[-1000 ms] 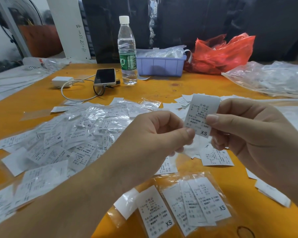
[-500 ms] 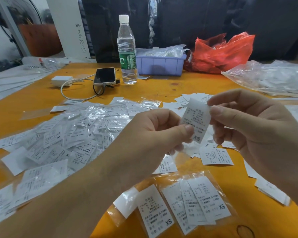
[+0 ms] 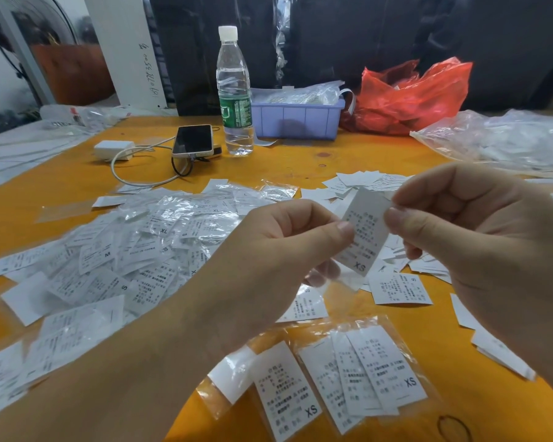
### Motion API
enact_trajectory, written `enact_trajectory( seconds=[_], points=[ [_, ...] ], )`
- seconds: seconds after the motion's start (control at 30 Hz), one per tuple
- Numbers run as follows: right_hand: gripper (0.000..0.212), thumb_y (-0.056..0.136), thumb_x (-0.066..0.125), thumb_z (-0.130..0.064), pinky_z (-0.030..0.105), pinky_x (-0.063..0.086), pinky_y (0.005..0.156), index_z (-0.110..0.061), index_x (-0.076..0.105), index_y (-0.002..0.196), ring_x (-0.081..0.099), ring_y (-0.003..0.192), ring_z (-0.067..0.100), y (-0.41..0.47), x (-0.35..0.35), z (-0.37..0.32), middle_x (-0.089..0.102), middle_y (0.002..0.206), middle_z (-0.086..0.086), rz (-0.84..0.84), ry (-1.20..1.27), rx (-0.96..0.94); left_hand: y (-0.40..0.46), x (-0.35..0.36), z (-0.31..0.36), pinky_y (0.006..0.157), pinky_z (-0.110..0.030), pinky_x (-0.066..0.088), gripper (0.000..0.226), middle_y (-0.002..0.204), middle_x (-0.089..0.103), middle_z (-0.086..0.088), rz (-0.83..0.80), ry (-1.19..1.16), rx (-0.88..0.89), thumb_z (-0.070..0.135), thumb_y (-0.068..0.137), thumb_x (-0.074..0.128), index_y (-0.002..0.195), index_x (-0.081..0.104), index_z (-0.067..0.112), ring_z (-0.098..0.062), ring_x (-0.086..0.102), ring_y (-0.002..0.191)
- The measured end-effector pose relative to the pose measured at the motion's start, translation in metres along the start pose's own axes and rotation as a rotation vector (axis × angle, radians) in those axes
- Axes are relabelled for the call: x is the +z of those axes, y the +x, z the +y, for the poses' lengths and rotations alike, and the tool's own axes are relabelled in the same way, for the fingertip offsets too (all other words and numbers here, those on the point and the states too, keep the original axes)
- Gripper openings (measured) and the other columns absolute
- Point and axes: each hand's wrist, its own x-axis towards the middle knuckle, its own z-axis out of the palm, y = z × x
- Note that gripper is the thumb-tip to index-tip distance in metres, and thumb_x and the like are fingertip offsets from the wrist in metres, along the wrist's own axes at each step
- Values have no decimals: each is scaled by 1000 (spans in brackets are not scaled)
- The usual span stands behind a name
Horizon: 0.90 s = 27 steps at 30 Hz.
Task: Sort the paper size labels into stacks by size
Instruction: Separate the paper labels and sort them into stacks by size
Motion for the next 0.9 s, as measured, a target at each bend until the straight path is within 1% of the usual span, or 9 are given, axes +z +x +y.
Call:
enact_trajectory(
  seconds=[0.17,0.3,0.33,0.4,0.5,0.63,0.7,0.8,0.9],
  points=[
    [4,72,69,-16,31,48,54,-15,67,76,56,59,14,-2,4,0,67,69,7,-69,21,23,1,0,-1,65,-20,55,17,74,72,5,2,8,-9,36,80,60,70,71,29,-7,64,66],
    [5,70,70,-16,41,43,54,-16,69,75,51,58,32,-3,7,1,65,66,10,-92,27,35,2,0,-1,67,-24,55,18,75,70,7,14,20,-21,38,80,59,69,70,29,-6,63,70],
    [5,70,70,-16,41,43,54,-16,69,75,51,58,33,-3,7,1,65,66,10,-97,34,39,2,0,-1,68,-25,55,18,75,70,7,15,25,-21,38,80,58,70,70,29,-6,63,70],
    [6,69,70,-15,38,43,53,-16,69,75,51,57,30,-4,8,0,64,65,10,-113,49,49,2,0,-1,67,-25,55,18,75,69,6,21,22,-23,38,79,59,70,71,28,-6,62,70],
    [6,69,70,-13,30,44,51,-14,68,74,53,57,25,-5,9,0,63,64,12,-151,79,65,1,0,-1,67,-24,53,18,74,68,6,33,11,-23,37,78,60,72,72,24,-7,61,69],
    [6,69,70,-14,28,45,50,-14,68,74,55,55,18,-5,9,1,64,62,8,-198,80,87,1,0,-2,69,-30,52,21,72,66,4,46,44,-26,38,77,61,74,71,20,-8,59,68],
    [5,71,70,-16,27,47,51,-16,68,75,56,55,15,-5,8,3,64,63,6,-232,64,91,1,0,-2,67,-28,52,21,72,65,2,47,34,-20,37,77,62,74,70,17,-9,59,67],
    [6,73,72,-21,26,49,53,-17,69,77,58,57,16,-4,7,5,65,65,5,-258,44,82,1,0,-2,64,-23,52,23,73,65,0,43,32,-12,37,76,63,76,70,15,-9,60,67],
    [12,72,72,-28,27,49,54,-18,71,80,60,60,19,-4,6,7,67,68,7,-263,43,71,1,0,-1,64,-24,53,20,73,65,-1,50,21,-10,36,75,64,74,71,17,-11,60,67]
  ],
)
